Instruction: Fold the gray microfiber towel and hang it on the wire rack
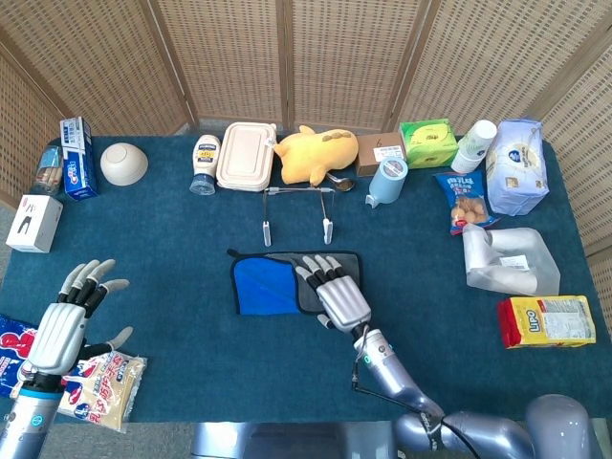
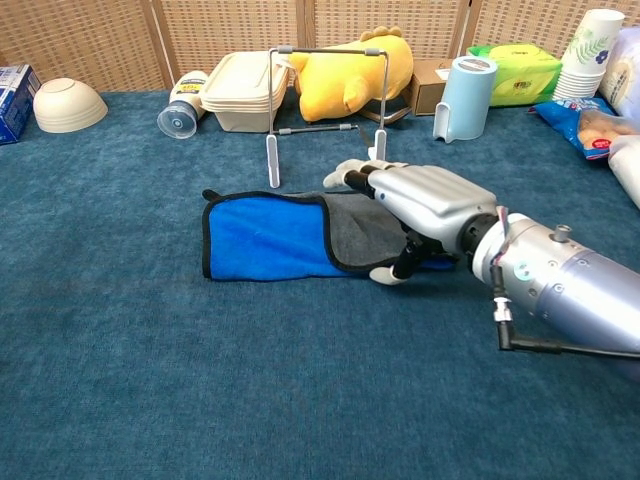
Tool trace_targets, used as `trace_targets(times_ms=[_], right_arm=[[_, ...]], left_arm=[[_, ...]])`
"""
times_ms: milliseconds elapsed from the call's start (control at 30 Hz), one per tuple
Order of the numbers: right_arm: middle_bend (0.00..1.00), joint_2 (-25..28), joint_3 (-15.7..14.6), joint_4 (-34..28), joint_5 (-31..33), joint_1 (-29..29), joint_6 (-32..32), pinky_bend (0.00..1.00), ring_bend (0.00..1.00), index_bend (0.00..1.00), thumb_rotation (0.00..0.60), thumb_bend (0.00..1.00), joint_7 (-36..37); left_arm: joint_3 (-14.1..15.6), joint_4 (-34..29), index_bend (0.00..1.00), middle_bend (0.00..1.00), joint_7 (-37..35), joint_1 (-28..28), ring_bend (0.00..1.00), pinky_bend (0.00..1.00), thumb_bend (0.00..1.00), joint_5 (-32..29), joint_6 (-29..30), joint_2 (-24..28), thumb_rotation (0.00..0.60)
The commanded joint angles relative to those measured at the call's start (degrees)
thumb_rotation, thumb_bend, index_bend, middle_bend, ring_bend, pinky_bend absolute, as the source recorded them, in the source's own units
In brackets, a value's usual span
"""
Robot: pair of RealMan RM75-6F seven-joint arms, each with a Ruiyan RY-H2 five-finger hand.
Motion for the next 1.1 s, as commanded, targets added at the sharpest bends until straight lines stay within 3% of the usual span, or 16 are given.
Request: trace_targets(times_ms=[33,733,1100], right_arm=[[0.01,-0.6,0.4,1.4,-0.2,0.5,0.3,0.0,0.0,0.07,0.6,0.22,0.8],[0.01,0.4,2.6,4.7,0.8,1.1,2.1,0.0,0.0,0.1,0.6,0.22,4.6],[0.02,-1.1,0.6,5.5,0.9,0.6,1.8,0.0,0.0,0.15,0.6,0.22,6.4]], left_arm=[[-0.1,0.0,0.26,0.1,0.0,0.1,0.0,0.0,0.3,0.0,0.1,0.0,0.6],[-0.2,-0.3,0.26,0.1,0.4,0.7,0.0,0.0,0.3,0.5,-0.1,-0.3,0.6],[-0.5,-0.6,0.26,0.1,0.6,0.9,0.0,0.0,0.3,0.8,0.1,0.2,0.6]])
